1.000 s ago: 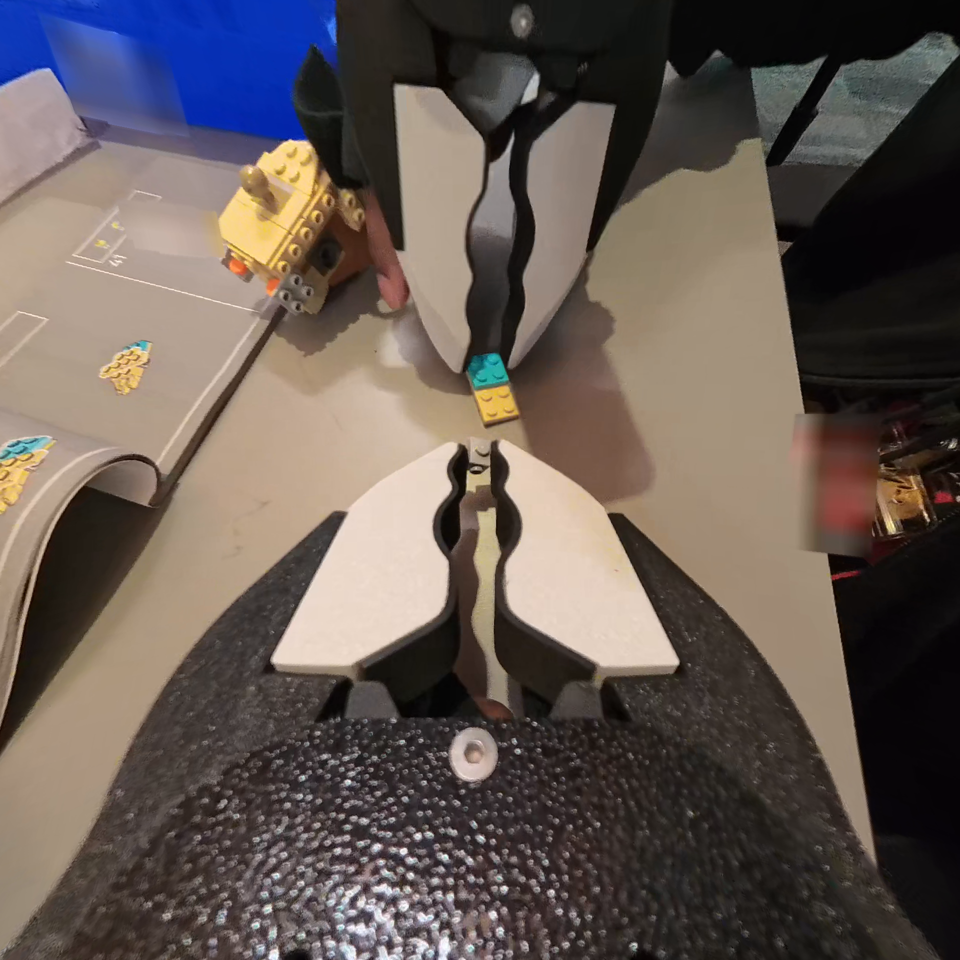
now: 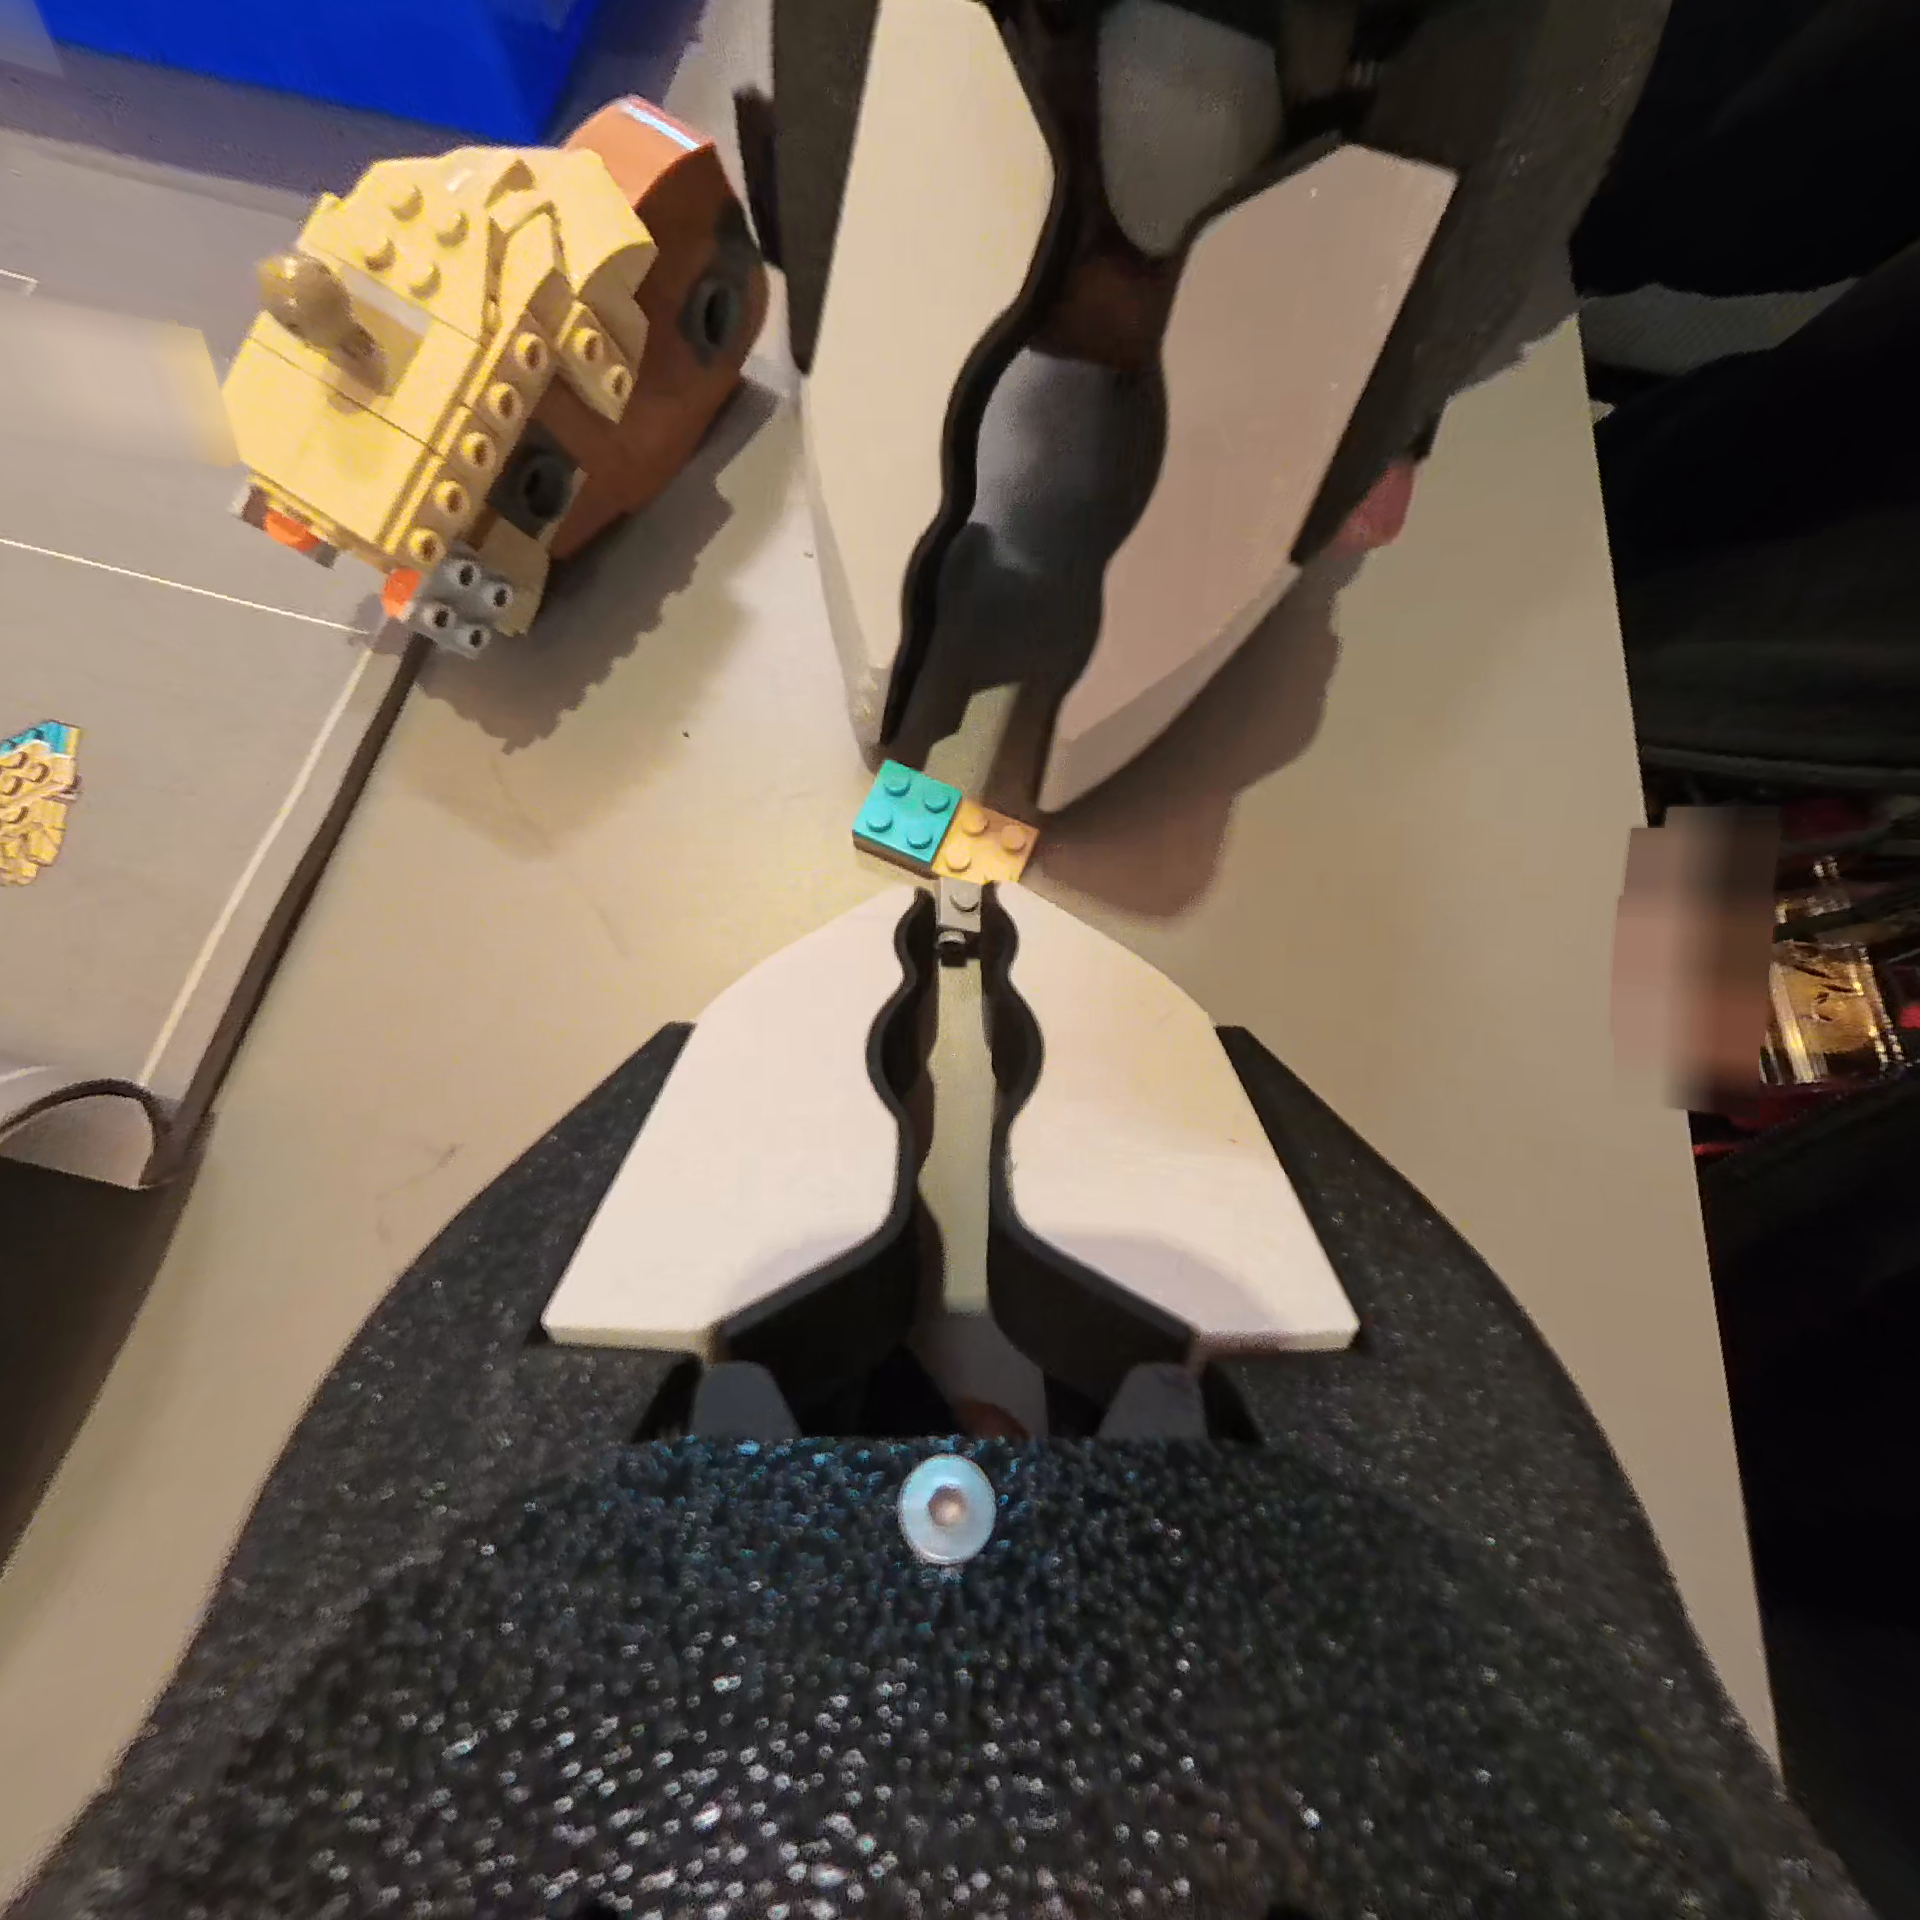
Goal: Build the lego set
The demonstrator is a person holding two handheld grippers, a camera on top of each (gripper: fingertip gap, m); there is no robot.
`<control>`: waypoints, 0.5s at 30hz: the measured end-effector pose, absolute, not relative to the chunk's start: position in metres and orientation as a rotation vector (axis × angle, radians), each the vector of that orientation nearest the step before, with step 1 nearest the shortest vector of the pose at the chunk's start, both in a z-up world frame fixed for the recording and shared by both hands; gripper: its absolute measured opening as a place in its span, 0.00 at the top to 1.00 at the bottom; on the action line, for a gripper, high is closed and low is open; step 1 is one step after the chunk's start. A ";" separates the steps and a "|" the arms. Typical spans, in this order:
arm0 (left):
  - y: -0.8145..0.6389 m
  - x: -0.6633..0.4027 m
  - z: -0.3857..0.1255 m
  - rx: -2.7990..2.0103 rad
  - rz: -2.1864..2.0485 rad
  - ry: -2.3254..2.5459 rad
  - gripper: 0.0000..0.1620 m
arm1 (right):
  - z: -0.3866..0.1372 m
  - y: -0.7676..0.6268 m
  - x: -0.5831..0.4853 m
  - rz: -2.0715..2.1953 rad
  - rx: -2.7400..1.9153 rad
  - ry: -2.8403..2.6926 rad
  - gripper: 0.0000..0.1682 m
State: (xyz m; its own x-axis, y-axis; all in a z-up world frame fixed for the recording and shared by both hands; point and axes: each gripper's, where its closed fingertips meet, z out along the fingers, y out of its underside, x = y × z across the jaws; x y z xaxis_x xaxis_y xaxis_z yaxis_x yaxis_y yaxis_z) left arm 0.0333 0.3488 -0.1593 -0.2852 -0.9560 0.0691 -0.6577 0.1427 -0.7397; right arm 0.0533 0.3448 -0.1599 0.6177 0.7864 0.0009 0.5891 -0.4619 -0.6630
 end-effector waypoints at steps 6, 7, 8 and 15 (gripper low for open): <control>0.348 0.034 -0.159 -1.547 -0.977 2.019 0.95 | -0.165 0.348 0.052 0.369 -2.227 -1.094 0.71; 0.348 0.034 -0.159 -1.548 -0.976 2.020 0.95 | -0.165 0.349 0.051 0.362 -2.226 -1.104 0.71; 0.348 0.034 -0.159 -1.547 -0.977 2.021 0.95 | -0.165 0.348 0.050 0.358 -2.224 -1.115 0.71; 0.347 0.034 -0.159 -1.554 -0.994 2.029 0.95 | -0.165 0.350 0.041 0.371 -2.236 -1.166 0.76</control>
State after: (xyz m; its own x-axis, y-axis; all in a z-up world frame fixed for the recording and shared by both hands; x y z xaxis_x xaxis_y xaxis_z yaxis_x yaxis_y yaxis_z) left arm 0.0335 0.3472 -0.1589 -0.3041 -0.9467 0.1064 -0.6644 0.1307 -0.7358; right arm 0.0412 0.3503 -0.1651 0.5786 0.8153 0.0218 0.6527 -0.4468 -0.6118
